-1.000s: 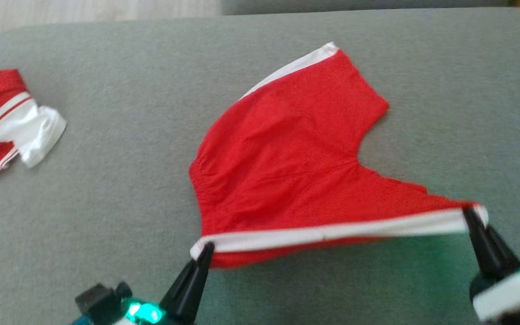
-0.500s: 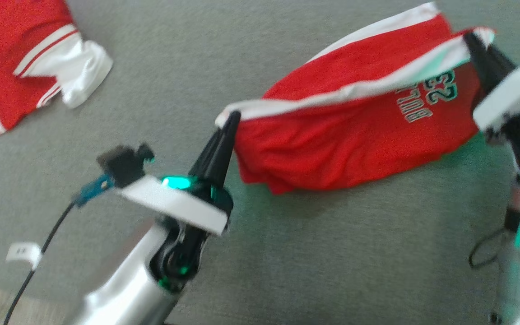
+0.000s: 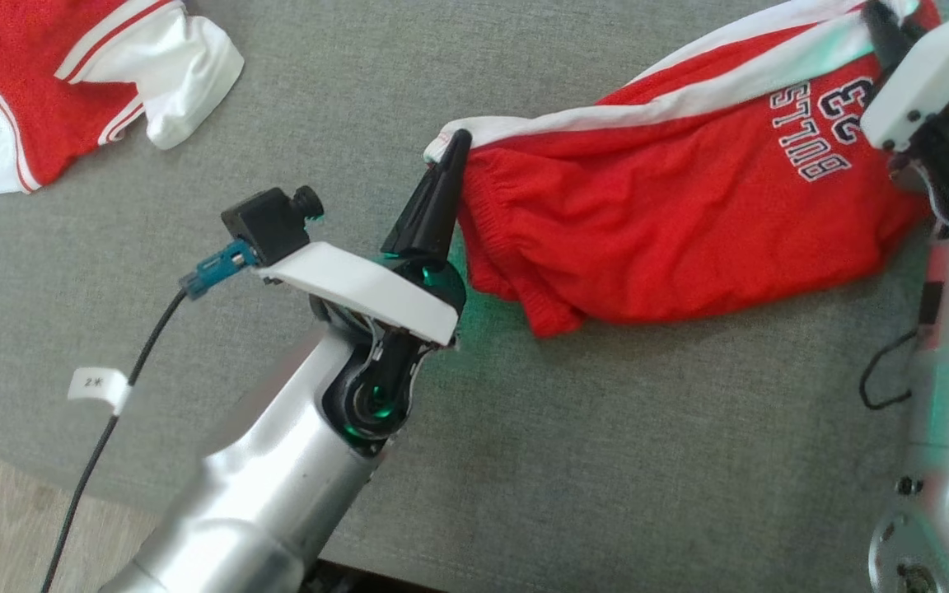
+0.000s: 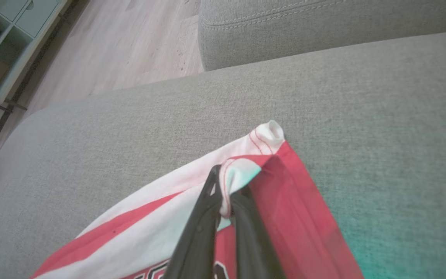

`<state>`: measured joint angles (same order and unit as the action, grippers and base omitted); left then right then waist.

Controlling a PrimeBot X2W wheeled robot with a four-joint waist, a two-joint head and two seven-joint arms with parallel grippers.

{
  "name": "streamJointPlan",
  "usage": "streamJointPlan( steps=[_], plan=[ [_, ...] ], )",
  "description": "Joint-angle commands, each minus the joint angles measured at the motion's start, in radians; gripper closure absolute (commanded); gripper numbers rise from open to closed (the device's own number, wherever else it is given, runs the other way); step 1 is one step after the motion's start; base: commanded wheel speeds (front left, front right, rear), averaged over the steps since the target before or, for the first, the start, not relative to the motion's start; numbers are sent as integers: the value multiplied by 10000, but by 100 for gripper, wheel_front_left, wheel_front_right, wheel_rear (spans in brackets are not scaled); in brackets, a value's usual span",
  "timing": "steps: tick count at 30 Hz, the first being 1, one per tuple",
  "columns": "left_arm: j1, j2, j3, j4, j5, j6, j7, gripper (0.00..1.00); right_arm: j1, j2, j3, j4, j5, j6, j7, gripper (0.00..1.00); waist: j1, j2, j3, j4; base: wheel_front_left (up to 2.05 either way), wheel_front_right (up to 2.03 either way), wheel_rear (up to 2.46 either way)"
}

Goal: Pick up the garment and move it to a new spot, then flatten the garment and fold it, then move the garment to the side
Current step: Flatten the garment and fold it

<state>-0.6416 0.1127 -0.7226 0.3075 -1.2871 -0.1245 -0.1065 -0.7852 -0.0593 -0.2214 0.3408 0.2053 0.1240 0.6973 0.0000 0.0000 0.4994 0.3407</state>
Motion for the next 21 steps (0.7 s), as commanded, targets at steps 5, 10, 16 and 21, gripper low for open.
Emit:
streamJointPlan(
  steps=[5, 10, 16, 21],
  plan=[
    [-389, 229, 86, 304, -154, -60, -57, 0, -637, 91, 147, 62, 83, 67, -691, 0, 0, 0, 71, -116, 0, 0, 0],
    [-400, 419, 81, 766, 83, -14, -247, 0, -678, 91, 305, 164, 75, 67, -1178, 0, 0, 0, 35, -308, 0, 0, 0],
    [-49, 870, -74, 785, 636, 368, -558, 0, -106, -23, 1353, -668, -472, 67, -1149, 0, 0, 0, -115, -562, 0, 0, 0],
    [366, 1402, -300, 86, 1363, 877, -861, 0, 722, -1037, 2511, -1465, -1342, 67, -460, 0, 0, 0, -206, -594, 0, 0, 0]
  ],
)
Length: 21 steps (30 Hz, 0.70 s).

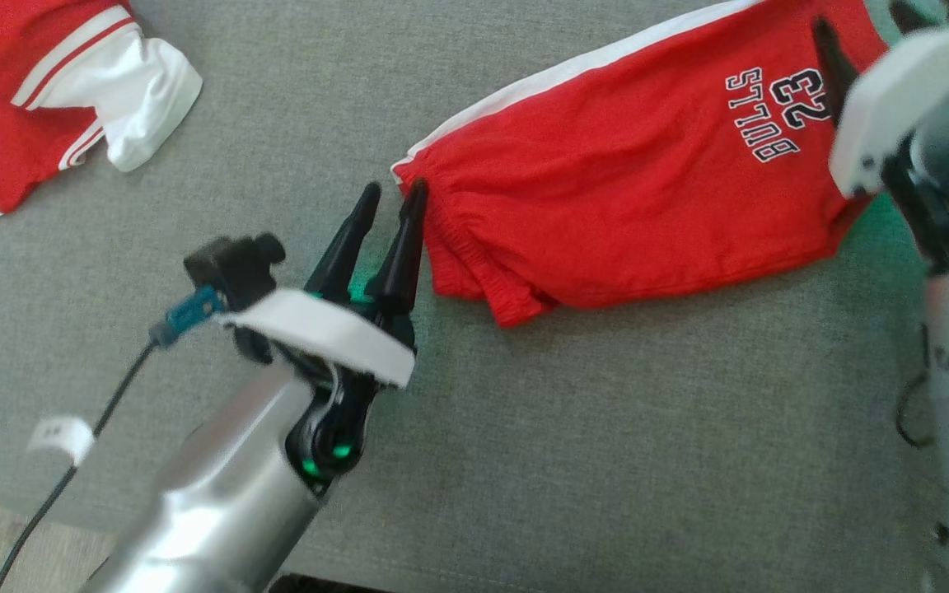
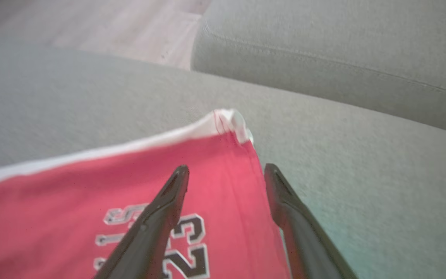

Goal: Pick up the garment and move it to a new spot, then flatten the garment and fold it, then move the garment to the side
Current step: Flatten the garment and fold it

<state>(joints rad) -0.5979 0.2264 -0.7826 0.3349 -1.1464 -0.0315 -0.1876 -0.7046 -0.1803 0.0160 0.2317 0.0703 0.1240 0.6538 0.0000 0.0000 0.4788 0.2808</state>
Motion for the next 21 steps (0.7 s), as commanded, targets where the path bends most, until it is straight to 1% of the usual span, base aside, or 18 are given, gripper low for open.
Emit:
streamJointPlan(
  steps=[1, 5, 8, 10, 13, 15, 18, 19, 21],
  plan=[
    [-10, 393, 227, -333, 243, 107, -156, 0, 17, -8, 245, -450, -111, 67, 93, 0, 0, 0, -8, 19, 0, 0, 0],
    [294, 632, 186, -980, 1192, 633, -543, 0, 189, -379, 265, -476, -492, 67, 407, 0, 0, 0, 58, 137, 0, 0, 0],
    [553, 591, 433, -1450, 1865, 868, -697, 0, 179, -447, 70, -251, -699, 67, 574, 0, 0, 0, 157, 296, 0, 0, 0],
    [738, 509, 706, -1759, 2481, 923, -729, 0, 157, -467, 5, -41, -843, 67, 690, 0, 0, 0, 202, 400, 0, 0, 0],
    [1185, 211, 1513, -2268, 3614, 843, -736, 0, 66, -496, -61, 303, -1031, 67, 870, 0, 0, 0, 276, 531, 0, 0, 0],
    [1598, -90, 2005, -2492, 4175, 629, -738, 0, 54, -393, -89, 626, -869, 67, 1067, 0, 0, 0, 265, 585, 0, 0, 0],
    [2162, -410, 2551, -2612, 4954, 204, -739, 0, 147, 20, -178, 1036, -192, 67, 1635, 0, 0, 0, 159, 573, 0, 0, 0],
    [2342, -505, 2731, -2616, 5173, 74, -739, 0, 168, 122, -243, 1045, -7, 67, 1703, 100, 0, 0, 109, 530, 0, 0, 0],
    [2659, -652, 3121, -2645, 5609, -176, -739, 0, 234, 248, -361, 985, 226, 67, 1737, 100, 0, 0, -10, 384, 0, 0, 0]
  ],
)
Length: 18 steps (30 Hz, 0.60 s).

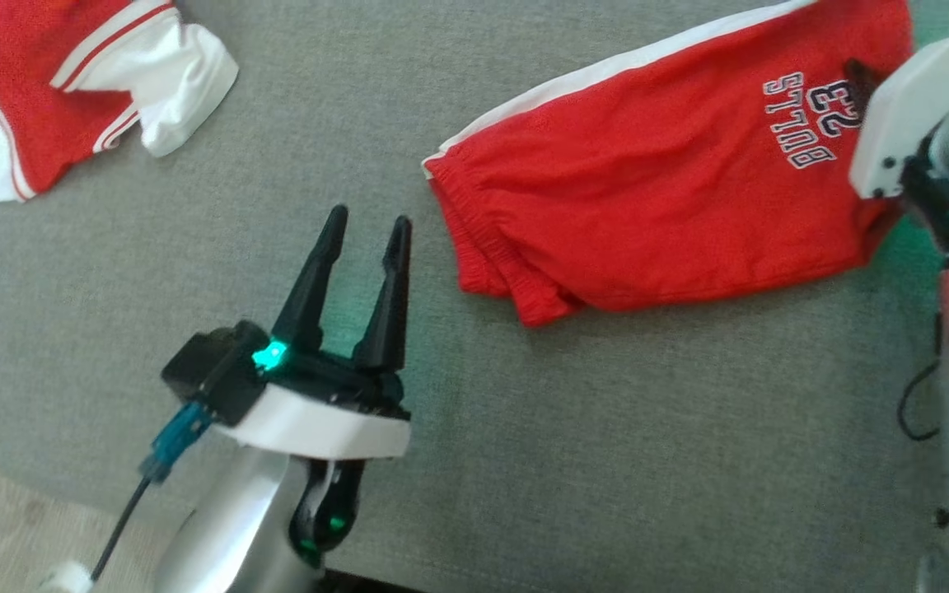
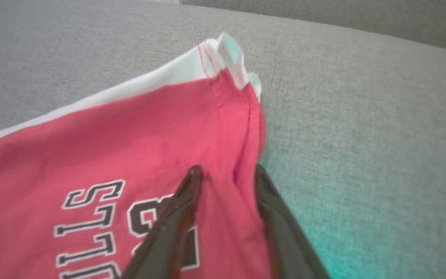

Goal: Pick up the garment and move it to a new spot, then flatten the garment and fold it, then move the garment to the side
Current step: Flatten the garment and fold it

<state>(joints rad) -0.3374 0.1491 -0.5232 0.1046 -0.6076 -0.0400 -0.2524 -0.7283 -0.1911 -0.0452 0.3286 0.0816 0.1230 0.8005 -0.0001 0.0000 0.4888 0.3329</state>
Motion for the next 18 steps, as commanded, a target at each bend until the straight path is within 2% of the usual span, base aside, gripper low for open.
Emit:
streamJointPlan(
  steps=[1, 6, 10, 11, 15, 18],
  plan=[
    [200, 66, 747, -393, 464, -200, -91, 0, 501, 396, 83, -69, 205, 77, 164, 100, 1, 0, -183, -237, 0, 0, 0],
    [1173, -158, 1681, -474, 1381, -604, -92, 0, 930, 441, -1181, -509, 559, 77, -376, 100, 1, 0, -736, -822, 0, 0, 0],
    [1811, -277, 1939, -369, 1705, -800, -92, 0, 1291, 168, -2840, -925, 632, 77, -580, 100, 1, 0, -1105, -1091, 0, 0, 0],
    [1811, -277, 1939, -369, 1705, -800, -92, 0, 1291, 168, -2840, -925, 632, 77, -580, 100, 1, 0, -1105, -1091, 0, 0, 0],
    [2203, -416, 2060, -323, 1808, -875, -92, 0, 1546, -89, -4179, -1569, 487, 77, -522, 100, 1, 0, -1359, -1171, 0, 0, 0],
    [2409, -521, 2085, -259, 1841, -895, -93, 0, 1678, -350, -4676, -2027, 589, 77, -388, 100, 1, 0, -1535, -1157, 0, 0, 0]
  ],
)
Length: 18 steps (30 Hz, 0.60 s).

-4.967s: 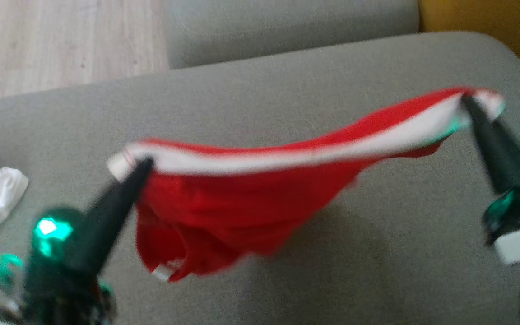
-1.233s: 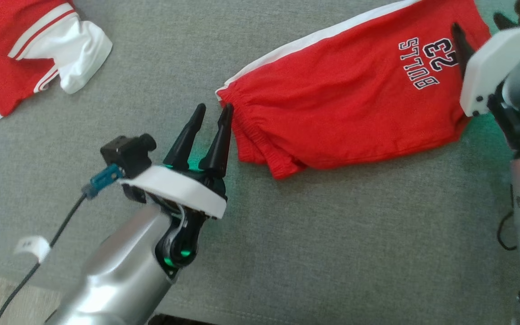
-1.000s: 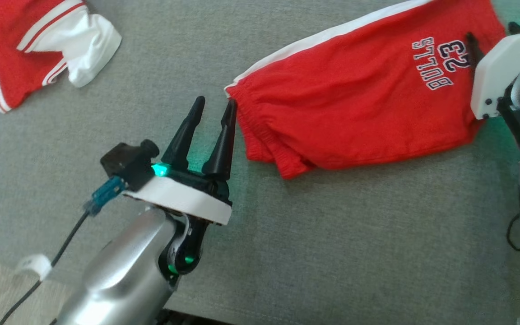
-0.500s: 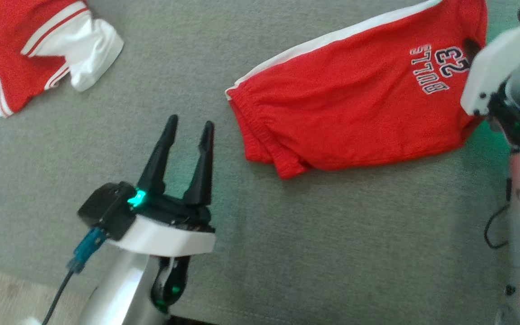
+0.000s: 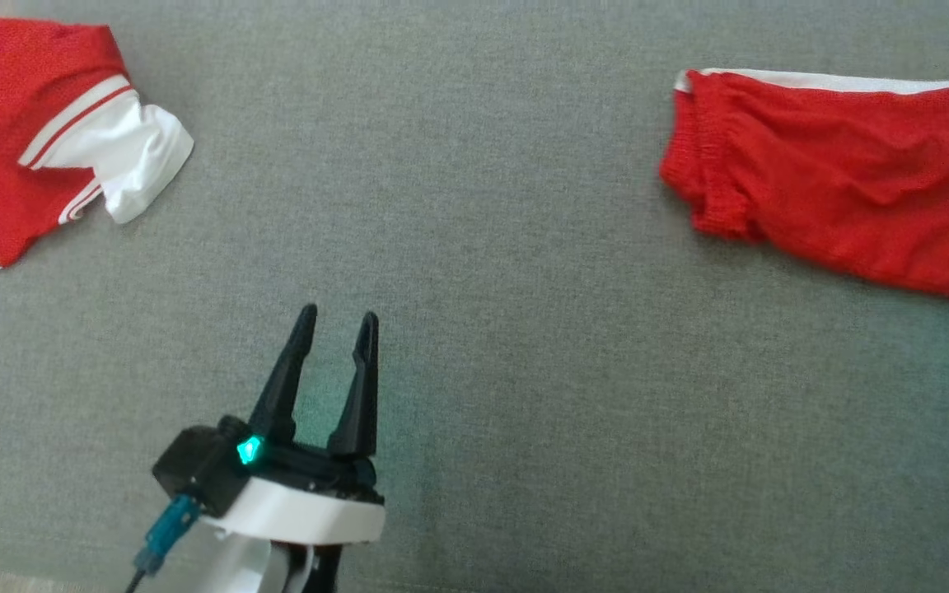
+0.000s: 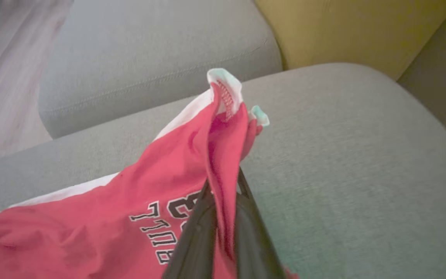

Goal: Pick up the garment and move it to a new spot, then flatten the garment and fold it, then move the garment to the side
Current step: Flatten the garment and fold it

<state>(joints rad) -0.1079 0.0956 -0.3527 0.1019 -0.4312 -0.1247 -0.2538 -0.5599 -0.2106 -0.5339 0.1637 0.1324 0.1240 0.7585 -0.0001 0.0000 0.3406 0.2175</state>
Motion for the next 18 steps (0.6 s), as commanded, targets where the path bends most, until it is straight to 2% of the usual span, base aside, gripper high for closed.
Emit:
streamJointPlan(
  steps=[1, 3, 9, 15, 18],
  plan=[
    [169, -12, 380, -209, 95, -50, -79, 0, 12, -198, 184, -518, 131, 67, 87, 100, 1, 0, -95, 1, 0, 0, 0],
    [253, -40, 321, -179, 117, -54, -79, 0, -4, -119, 370, -786, 226, 67, 220, 100, 1, 0, -196, 13, 0, 0, 0],
    [320, -71, 208, -24, 139, -57, -79, 0, -399, 1303, 2457, -1067, 195, 67, 712, 100, 1, 0, -335, 154, 0, 0, 0],
    [186, -112, -13, 227, 157, -58, -80, 0, -671, 1596, 4230, 305, 770, 67, 87, 100, 1, 0, -409, 521, 0, 0, 0],
    [187, -146, -70, 380, 157, -58, -80, 0, -862, 1600, 4668, 1200, 1005, 67, -555, 100, 1, 0, -509, 726, 0, 0, 0]
  ],
)
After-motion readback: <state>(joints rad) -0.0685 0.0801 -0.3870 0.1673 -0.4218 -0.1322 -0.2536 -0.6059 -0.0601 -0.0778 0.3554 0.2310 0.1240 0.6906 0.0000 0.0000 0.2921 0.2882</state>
